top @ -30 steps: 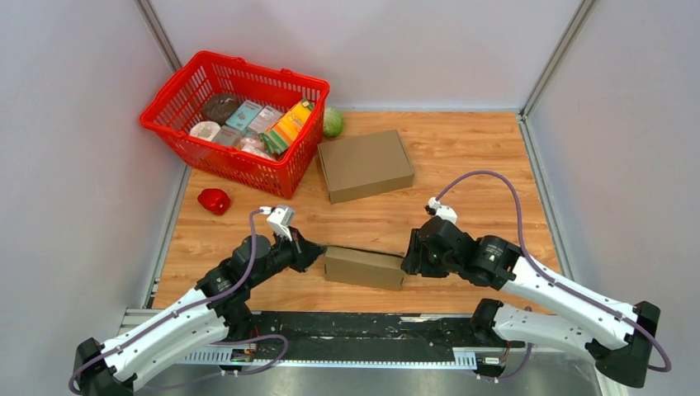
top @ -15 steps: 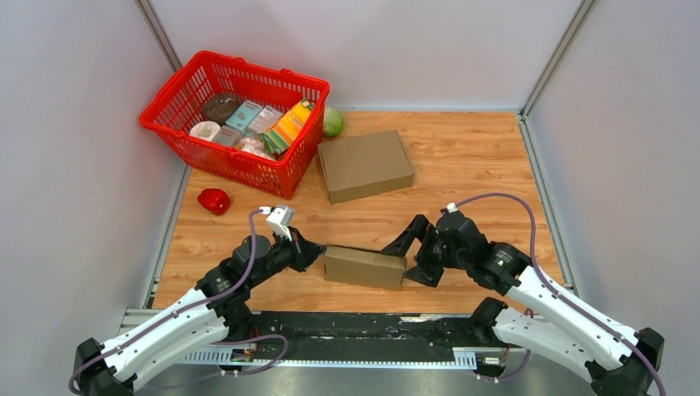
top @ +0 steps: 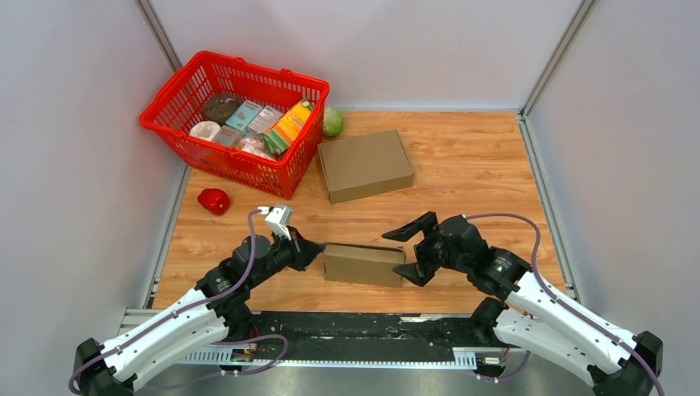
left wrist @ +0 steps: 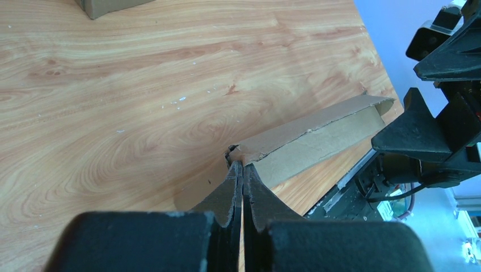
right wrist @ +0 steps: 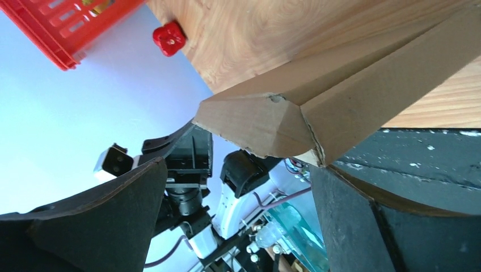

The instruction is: Fold the paper box

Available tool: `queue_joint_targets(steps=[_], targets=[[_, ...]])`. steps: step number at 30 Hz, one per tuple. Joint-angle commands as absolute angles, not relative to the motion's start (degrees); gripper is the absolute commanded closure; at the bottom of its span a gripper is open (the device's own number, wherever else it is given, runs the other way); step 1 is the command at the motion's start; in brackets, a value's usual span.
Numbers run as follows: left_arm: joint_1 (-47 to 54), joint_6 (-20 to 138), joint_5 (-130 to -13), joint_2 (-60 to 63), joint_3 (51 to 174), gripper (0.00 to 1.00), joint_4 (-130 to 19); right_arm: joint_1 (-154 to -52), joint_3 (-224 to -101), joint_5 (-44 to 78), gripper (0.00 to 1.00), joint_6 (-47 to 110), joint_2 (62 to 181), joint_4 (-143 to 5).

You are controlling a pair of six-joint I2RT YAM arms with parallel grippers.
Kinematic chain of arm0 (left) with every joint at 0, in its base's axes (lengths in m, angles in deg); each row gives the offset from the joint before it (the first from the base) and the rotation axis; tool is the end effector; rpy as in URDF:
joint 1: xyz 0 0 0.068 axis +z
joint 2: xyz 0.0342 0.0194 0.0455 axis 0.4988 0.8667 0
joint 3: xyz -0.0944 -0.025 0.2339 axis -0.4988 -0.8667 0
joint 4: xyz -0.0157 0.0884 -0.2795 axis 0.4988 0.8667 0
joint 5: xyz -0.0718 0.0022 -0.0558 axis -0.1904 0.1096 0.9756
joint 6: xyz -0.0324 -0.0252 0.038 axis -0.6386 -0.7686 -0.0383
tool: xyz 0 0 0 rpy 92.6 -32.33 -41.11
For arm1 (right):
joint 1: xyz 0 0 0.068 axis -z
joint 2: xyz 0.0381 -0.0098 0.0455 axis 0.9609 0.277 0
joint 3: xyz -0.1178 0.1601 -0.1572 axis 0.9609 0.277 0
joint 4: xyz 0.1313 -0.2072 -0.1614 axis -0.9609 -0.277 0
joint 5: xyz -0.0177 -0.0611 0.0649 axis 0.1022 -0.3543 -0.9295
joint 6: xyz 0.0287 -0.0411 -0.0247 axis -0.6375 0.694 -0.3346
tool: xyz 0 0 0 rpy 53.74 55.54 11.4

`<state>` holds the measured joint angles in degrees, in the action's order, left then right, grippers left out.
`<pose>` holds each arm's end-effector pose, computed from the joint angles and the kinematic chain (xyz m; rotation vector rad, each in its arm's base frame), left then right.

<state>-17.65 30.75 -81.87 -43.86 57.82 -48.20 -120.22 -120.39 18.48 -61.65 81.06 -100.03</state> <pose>0.1364 -0.1473 0.2005 0.1184 1.9997 -0.9878 0.1402 0.1528 0.2269 1.1582 2.4426 1.2755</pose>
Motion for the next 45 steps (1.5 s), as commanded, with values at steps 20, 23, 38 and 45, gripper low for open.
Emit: queue_joint_targets(steps=[20,23,38,45], targets=[[-20.88,30.07,-84.53,-40.36,60.34,1.00,-42.27,-120.32,-114.38,19.31,0.26,-66.96,83.91,-90.08],[-21.58,29.98,-84.62,-40.09,61.04,0.97,-42.36,-120.24,-113.86,19.49,0.29,-67.05,83.73,-90.26],[-22.28,27.26,-80.93,-44.22,60.87,0.66,-44.29,-120.24,-109.02,19.75,0.36,-68.54,82.32,-89.29],[-22.28,26.11,-77.77,-43.26,61.13,0.63,-46.58,-120.32,-108.14,20.02,0.38,-68.54,82.32,-88.85]])
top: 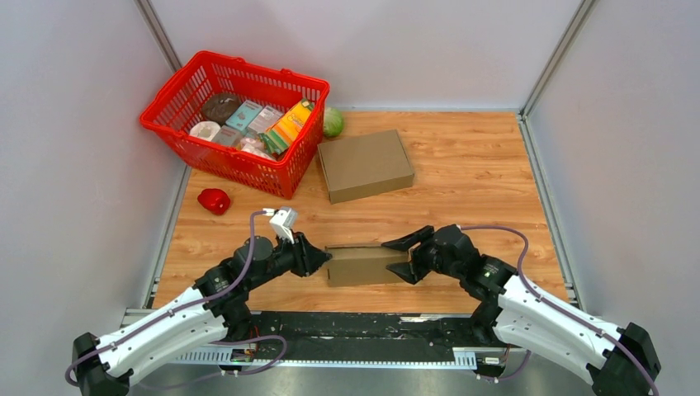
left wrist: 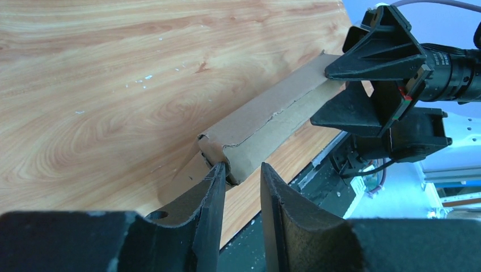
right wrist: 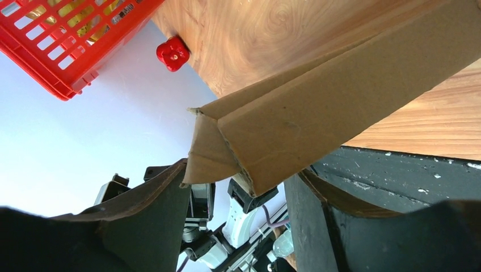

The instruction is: Fold the paper box

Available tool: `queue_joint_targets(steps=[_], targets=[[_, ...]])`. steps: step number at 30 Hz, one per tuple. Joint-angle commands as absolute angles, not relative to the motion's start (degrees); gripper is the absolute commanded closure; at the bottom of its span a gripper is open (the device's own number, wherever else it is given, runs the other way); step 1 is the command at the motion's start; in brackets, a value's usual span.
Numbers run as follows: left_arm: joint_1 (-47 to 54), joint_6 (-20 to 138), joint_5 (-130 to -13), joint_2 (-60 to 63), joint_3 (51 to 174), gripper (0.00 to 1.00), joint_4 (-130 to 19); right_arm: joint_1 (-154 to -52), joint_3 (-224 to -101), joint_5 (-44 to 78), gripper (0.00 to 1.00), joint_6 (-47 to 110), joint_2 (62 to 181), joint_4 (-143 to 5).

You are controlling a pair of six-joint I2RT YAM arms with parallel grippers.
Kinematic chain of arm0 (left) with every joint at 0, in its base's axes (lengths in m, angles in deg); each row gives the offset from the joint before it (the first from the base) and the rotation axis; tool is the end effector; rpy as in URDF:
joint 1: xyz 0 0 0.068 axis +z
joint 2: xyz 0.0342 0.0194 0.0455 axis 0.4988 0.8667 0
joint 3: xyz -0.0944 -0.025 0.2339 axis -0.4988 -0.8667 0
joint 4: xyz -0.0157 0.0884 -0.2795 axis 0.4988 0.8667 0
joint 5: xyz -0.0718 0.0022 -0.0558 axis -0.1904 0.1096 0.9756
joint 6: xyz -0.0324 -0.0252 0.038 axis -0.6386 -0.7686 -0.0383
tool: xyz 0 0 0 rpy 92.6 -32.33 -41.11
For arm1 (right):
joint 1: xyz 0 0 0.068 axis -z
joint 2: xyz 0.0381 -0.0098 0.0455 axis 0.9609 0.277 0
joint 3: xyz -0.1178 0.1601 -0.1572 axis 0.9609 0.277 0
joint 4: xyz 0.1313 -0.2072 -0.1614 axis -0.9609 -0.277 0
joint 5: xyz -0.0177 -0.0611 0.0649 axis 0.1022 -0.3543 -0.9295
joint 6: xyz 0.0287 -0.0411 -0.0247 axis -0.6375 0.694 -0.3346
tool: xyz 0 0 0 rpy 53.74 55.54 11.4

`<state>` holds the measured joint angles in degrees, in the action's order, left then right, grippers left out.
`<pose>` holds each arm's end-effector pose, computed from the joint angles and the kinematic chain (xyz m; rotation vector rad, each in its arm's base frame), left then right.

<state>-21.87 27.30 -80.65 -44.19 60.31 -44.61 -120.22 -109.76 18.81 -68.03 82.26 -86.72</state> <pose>0.1237 -0.1563 0.2119 0.1509 2.0426 -1.0816 0.1433 0.1556 0.1742 1.2998 2.3852 1.3327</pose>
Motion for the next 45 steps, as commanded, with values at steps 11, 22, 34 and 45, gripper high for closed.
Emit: queue_joint_targets(steps=[11,22,34,45], targets=[[-22.28,28.74,-77.50,-42.63,63.67,0.68,-42.81,-120.24,-105.86,20.19,0.45,-68.98,79.95,-90.43],[-22.28,33.40,-80.85,-46.08,68.77,0.66,-34.62,-120.32,-100.94,20.99,0.60,-69.68,71.87,-93.42],[-25.80,36.22,-73.19,-23.22,76.34,0.76,-42.62,-120.24,-98.47,20.90,0.74,-68.36,71.25,-91.84],[-26.06,33.15,-76.01,-22.60,68.52,0.82,-46.31,-120.24,-98.11,20.89,0.66,-61.18,70.46,-91.14]])
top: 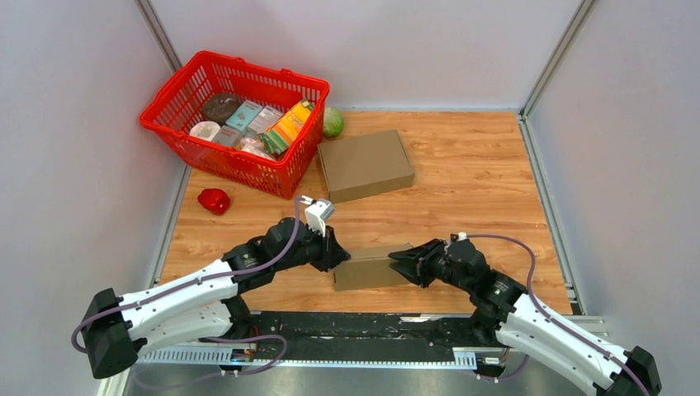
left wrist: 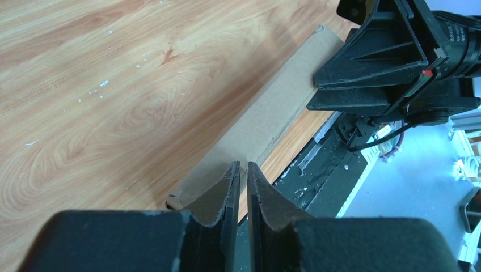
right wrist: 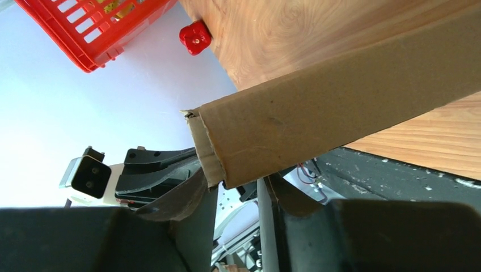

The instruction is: Fold the paper box

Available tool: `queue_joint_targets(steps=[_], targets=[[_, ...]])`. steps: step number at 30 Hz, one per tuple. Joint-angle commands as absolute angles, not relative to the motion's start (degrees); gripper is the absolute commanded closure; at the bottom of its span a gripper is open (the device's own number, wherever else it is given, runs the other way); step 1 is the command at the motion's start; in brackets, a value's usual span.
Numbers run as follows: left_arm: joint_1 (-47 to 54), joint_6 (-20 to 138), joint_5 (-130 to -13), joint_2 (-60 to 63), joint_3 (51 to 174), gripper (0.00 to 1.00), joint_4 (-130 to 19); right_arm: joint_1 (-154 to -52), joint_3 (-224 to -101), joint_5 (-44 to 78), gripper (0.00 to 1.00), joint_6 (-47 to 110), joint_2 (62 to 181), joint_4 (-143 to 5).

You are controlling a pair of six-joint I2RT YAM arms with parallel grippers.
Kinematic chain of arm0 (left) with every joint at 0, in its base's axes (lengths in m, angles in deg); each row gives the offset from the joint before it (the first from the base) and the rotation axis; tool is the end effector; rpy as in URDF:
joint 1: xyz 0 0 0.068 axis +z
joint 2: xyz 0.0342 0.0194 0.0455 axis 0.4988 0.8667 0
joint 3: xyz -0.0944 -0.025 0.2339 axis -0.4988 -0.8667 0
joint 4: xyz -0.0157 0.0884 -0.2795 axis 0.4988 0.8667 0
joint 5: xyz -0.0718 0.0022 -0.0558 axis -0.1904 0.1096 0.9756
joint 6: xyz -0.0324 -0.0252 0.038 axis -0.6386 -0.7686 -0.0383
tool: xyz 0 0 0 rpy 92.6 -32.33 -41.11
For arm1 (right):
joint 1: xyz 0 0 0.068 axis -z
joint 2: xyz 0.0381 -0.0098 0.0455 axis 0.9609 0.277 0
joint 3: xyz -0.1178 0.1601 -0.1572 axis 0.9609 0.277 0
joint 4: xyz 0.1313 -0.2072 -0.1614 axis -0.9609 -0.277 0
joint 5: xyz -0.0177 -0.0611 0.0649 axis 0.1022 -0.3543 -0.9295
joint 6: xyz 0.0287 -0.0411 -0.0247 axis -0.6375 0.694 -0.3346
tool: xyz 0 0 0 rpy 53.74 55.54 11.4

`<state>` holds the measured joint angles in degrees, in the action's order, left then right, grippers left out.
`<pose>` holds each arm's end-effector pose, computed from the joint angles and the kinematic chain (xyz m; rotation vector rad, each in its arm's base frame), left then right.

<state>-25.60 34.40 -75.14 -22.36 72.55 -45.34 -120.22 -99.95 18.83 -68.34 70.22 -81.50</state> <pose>0.1392 -0.2083 0.2187 0.4374 2.1762 -1.0363 0.1288 0.1405 0.1560 1.2416 2.2870 1.4883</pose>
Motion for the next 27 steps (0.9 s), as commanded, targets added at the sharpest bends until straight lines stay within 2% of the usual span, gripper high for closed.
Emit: queue_joint_targets(steps=[1,3,5,6,13,16,20,21,23,27], targets=[[-26.15,32.71,-75.92,-22.86,67.64,0.83,-46.84,-120.24,-98.82,21.16,0.60,-56.98,70.02,-91.31],[-26.41,31.83,-75.83,-23.74,65.36,0.83,-47.81,-120.24,-101.63,22.12,0.41,-52.04,69.49,-92.63],[-26.85,31.56,-76.01,-24.62,63.95,0.83,-47.90,-120.24,-103.82,23.00,0.34,-44.57,68.79,-95.78],[-26.94,31.21,-76.09,-24.88,63.51,0.83,-47.98,-120.06,-105.57,22.92,0.25,-42.28,68.61,-96.93],[-28.00,30.68,-76.71,-27.00,62.80,0.84,-47.46,-115.84,-117.16,17.38,0.07,-18.82,70.10,-104.75],[-28.35,30.86,-76.80,-27.00,62.89,0.84,-47.46,-112.86,-124.02,15.02,0.04,-8.36,74.75,-109.67],[-28.70,31.03,-76.80,-25.68,62.98,0.84,-47.98,-105.84,-126.51,5.90,0.12,-0.26,80.55,-109.27],[-28.79,30.86,-76.88,-25.68,63.15,0.84,-47.98,-102.86,-126.25,-0.05,0.20,0.71,81.61,-108.55],[-28.88,30.77,-76.89,-25.59,63.24,0.84,-47.90,-100.56,-125.20,-5.88,0.27,3.08,83.73,-106.71],[-28.88,31.12,-77.06,-26.03,63.59,0.84,-47.28,-96.96,-122.38,-6.52,0.43,5.55,82.59,-104.77]])
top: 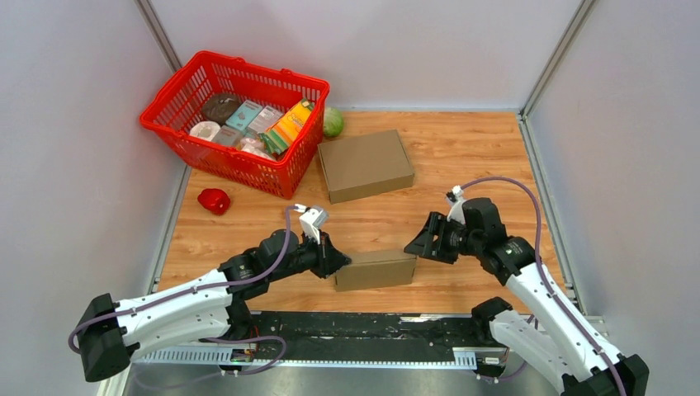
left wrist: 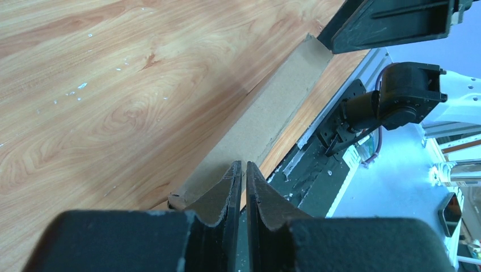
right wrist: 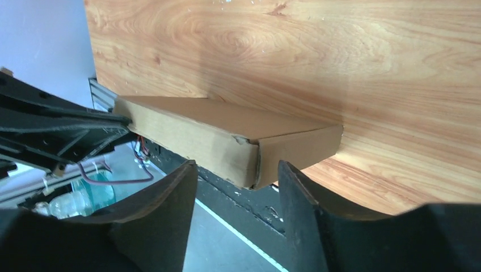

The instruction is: Fold the paper box

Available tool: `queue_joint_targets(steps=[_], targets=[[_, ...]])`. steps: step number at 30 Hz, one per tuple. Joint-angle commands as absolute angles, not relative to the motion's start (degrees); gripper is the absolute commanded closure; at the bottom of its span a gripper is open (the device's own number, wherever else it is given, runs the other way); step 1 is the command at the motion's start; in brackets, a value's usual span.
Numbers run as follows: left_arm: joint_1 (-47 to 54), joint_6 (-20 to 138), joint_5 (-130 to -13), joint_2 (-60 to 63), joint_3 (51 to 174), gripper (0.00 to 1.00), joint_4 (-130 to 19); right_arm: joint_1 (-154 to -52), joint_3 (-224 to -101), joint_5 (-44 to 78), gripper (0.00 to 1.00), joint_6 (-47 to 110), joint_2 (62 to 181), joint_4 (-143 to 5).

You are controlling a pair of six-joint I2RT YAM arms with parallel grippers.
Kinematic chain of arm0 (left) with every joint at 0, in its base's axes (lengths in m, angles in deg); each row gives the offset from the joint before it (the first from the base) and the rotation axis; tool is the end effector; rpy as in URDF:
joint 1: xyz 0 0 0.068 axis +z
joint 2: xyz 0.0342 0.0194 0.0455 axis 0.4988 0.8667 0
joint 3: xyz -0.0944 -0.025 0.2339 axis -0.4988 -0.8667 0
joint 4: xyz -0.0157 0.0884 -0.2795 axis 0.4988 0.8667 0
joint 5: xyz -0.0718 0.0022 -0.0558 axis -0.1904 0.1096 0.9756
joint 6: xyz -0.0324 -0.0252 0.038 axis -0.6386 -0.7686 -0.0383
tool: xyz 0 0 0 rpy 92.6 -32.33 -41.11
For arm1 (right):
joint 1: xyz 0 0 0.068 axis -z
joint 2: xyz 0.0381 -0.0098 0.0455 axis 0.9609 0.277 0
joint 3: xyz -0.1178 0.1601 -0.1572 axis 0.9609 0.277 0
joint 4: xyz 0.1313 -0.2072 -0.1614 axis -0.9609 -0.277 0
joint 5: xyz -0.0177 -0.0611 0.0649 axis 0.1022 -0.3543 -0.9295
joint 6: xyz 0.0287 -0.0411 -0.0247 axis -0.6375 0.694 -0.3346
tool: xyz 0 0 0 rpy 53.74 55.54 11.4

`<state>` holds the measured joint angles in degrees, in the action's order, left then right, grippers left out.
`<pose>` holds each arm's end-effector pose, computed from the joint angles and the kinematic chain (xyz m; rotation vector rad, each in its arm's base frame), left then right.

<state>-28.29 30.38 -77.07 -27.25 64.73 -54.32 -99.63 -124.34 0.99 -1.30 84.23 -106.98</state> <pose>0.1236 -0.2030 0.2014 0.3775 2.0947 -1.1388 0.1787 0.1032 0.2340 0.0896 2.5230 1.0070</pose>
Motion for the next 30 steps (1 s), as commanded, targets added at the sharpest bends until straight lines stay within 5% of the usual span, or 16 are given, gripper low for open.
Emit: queue_joint_targets(steps=[1,6,10,14,30], targets=[[-28.88,31.21,-77.15,-26.12,63.85,0.84,-47.11,-96.25,-121.51,-6.61,0.45,6.25,82.59,-104.07],[-28.88,31.39,-76.19,-27.08,65.70,0.84,-45.00,-93.08,-115.89,-8.81,0.58,5.29,83.20,-100.29],[-28.70,30.69,-78.11,-31.82,70.52,0.63,-38.09,-92.82,-114.56,-8.28,0.67,3.10,82.06,-99.40],[-26.25,28.06,-79.78,-36.92,74.48,0.54,-30.42,-92.81,-112.54,-10.91,0.69,0.72,81.09,-97.21],[-20.17,22.96,-69.77,-31.66,69.67,0.83,-32.07,-92.81,-112.45,-10.83,0.69,1.51,80.65,-97.29]])
